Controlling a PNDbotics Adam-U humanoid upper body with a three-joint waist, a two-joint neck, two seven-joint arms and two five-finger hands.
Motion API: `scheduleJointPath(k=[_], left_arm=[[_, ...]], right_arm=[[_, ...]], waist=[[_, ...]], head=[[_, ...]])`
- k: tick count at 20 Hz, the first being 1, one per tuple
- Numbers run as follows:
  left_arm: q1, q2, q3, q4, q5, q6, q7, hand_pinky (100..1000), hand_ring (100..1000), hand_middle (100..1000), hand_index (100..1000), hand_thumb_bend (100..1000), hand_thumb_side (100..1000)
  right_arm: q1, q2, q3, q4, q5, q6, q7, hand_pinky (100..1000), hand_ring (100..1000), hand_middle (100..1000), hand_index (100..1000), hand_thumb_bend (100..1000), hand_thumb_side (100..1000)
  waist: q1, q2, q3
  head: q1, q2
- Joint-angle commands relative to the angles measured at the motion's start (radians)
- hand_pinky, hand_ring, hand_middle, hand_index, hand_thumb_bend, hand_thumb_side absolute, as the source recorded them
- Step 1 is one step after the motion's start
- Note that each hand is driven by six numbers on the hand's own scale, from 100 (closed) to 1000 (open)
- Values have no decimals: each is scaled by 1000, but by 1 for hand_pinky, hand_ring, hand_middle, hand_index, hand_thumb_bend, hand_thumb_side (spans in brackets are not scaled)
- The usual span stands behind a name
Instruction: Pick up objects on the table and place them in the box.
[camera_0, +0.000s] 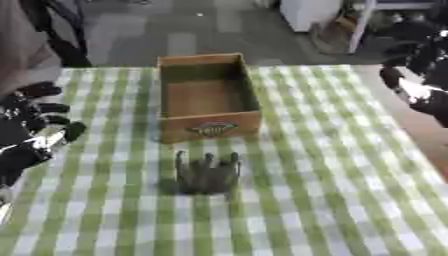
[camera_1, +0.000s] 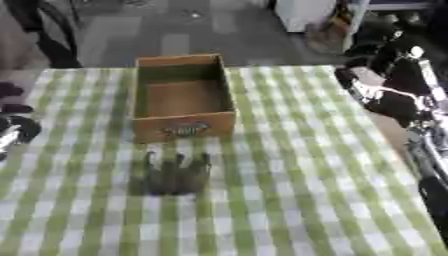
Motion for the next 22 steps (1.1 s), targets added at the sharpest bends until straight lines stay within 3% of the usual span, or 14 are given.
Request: scheduleJointPath(k=[1,15,22], left_arm=[[-13,9,-4,-12,-24,-2,-11,615,652,731,790,727,147],[-12,4,-9,-16,-58,-7,-21,612,638,724,790,707,167],[-10,-1,-17,-13,-59,-3,-34,606,622,714,788,702,179]], right_arm=[[-9,-15,-3,-9,10,4,5,634,680,704,831,459,100],[-12,-16,10,-13,15,6,27,636,681,703,832,459,100],[-69,-46,60,-12,49,11,85,637,680,701,832,443,100]], waist=[[2,-10,1],[4,-10,4],[3,-14,14]], head=[[3,-7],[-7,-6],[-18,-1]])
